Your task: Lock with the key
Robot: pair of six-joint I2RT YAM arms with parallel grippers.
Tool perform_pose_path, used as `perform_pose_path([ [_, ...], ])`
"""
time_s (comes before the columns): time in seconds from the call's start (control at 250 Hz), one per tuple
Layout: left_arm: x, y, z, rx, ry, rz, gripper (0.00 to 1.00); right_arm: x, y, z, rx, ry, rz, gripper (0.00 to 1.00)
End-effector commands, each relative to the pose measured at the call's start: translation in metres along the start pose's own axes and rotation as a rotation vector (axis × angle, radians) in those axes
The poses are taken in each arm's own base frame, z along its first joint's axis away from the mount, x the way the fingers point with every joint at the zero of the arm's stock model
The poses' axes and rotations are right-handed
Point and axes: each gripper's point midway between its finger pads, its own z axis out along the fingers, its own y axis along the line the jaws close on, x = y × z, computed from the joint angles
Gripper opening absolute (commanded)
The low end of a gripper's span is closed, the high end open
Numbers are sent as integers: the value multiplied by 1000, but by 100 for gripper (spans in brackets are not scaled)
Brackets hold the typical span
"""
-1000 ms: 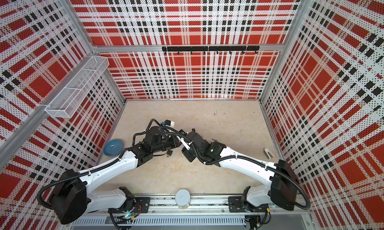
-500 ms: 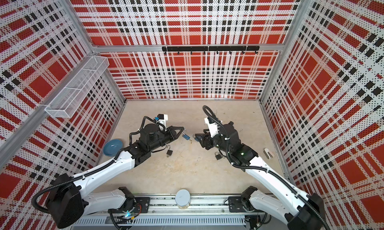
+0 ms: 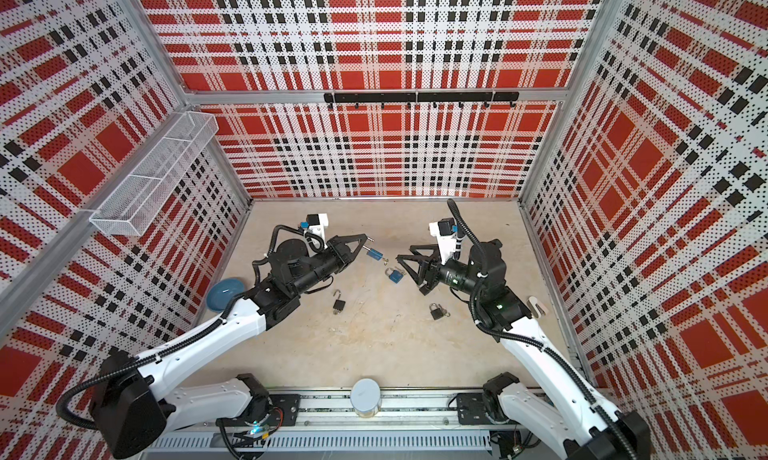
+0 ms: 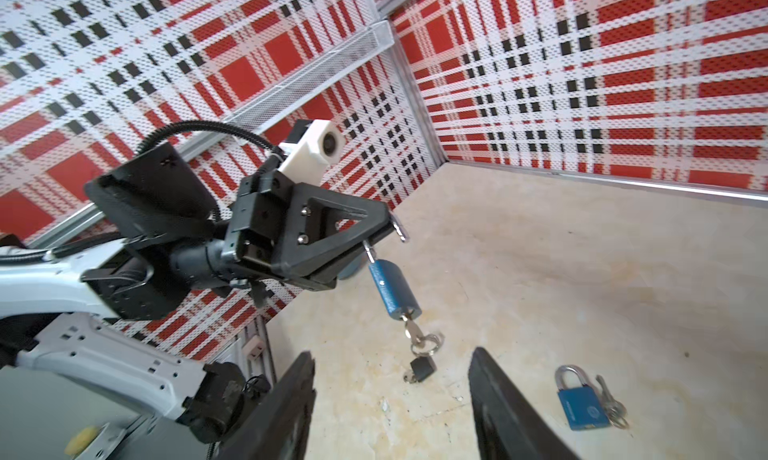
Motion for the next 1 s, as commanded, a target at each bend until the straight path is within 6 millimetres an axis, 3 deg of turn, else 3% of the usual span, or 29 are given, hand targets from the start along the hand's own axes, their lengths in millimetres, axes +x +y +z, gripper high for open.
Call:
perform_pose_path([
  [0.0,-21,-49,-9,144,-63,-38,0,-12,19,4,-120,-29,-41,61],
  [0.392,-19,-77,-8,217,-16,-90,0,-19,18,19,-160,-20,-114,60],
  [0.732,-12,-78,0,225,7,-114,0,-23,25,25,-198,-20,-149,59],
  [0.992,-10,-80,4,245,12,-130,0,-12,27,40,-182,30,-185,50],
])
